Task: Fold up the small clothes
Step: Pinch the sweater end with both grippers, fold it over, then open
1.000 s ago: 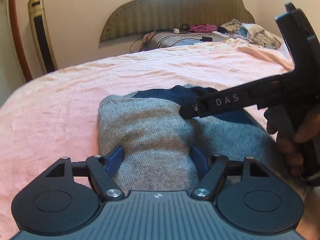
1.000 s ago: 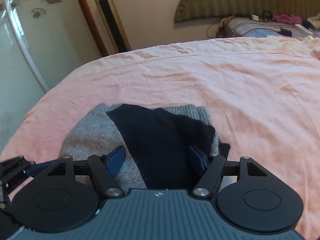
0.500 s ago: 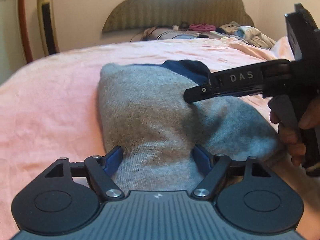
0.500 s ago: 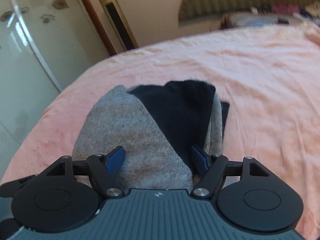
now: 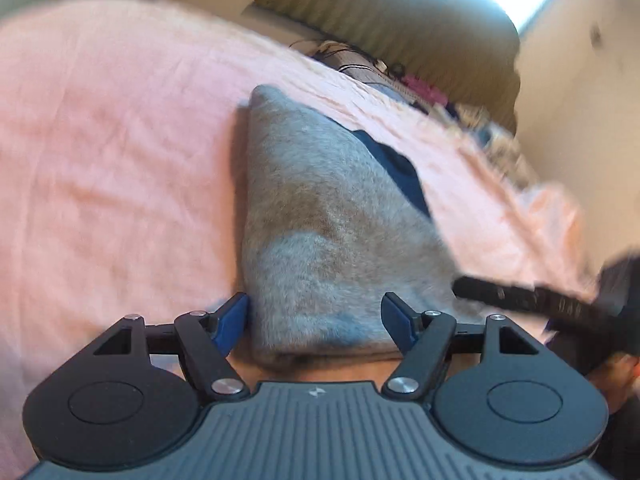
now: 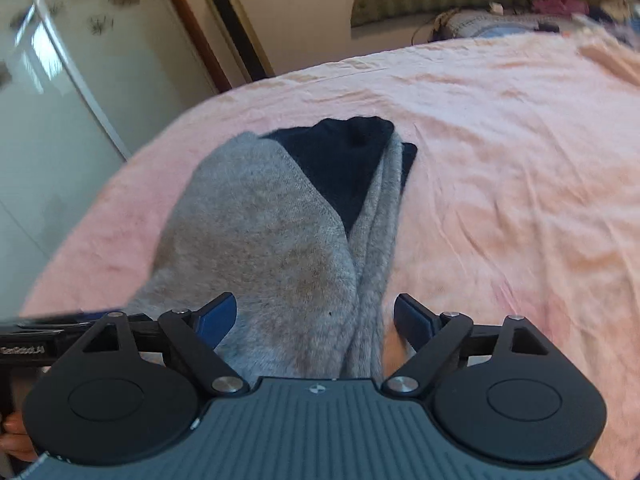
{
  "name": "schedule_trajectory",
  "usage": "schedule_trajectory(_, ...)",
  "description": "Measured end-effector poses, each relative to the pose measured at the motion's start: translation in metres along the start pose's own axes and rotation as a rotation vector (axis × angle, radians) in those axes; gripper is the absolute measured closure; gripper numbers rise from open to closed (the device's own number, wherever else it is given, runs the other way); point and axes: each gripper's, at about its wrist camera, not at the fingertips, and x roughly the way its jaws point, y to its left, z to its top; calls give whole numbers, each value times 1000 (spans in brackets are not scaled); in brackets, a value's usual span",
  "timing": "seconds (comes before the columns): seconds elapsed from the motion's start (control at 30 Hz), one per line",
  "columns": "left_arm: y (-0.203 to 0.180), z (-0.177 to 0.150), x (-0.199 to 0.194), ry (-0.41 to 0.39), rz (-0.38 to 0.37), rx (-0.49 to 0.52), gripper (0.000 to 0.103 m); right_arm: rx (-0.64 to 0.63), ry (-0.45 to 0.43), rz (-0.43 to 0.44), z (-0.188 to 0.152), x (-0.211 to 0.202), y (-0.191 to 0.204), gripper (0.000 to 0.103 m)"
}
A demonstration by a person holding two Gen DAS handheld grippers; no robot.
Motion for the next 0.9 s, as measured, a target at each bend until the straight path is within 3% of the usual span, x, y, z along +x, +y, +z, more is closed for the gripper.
schedule_trajectory(0.1,36,0,3,40,-152,-255,32,142,40,97,-8,-9,-30,19)
schedule_trajectory(0.13,38,1,7,47,-175,-278,32,156,48,113,-8,-8,-30,20)
schedule_trajectory(0.17,36,1,11,55,-180,-284,39,165,65,126,-9,-4,-28,24)
schedule_trajectory(0.2,32,2,17,81,-175,-279,59,168,95,147,-8,2,-23,38)
schedule_trajectory(0.23,26,-1,26,119,-155,-261,70,147,133,152,-10,11,-16,48)
schedule_trajectory(0.27,20,-3,32,143,-128,-237,90,95,140,120,-11,16,-8,67)
schedule_trajectory(0.3,15,-4,32,141,-104,-213,91,46,151,86,-9,17,-3,79)
schedule_trajectory(0.47,-8,-8,4,96,-56,-61,95,-68,159,62,-6,-8,-2,84)
schedule_trajectory(0.53,-2,-15,9,136,2,-14,96,-83,158,54,-15,-5,-8,85)
schedule_trajectory(0.57,2,-19,7,119,-4,0,97,-77,146,61,-16,-5,-10,84)
schedule_trajectory(0.63,-1,-22,-6,122,-8,43,97,-36,147,80,-11,-8,-13,73)
schedule_trajectory(0.7,-15,-27,-28,106,-13,171,95,-13,89,76,-2,-20,-14,38)
schedule_trajectory(0.77,-32,-30,-45,56,9,299,91,-26,3,44,14,-26,-9,30)
schedule_trajectory(0.83,-53,-29,-50,-49,48,409,77,-43,-44,19,37,-17,1,30)
schedule_trajectory(0.9,-69,-25,-41,-154,87,471,41,-87,-69,12,59,3,18,30)
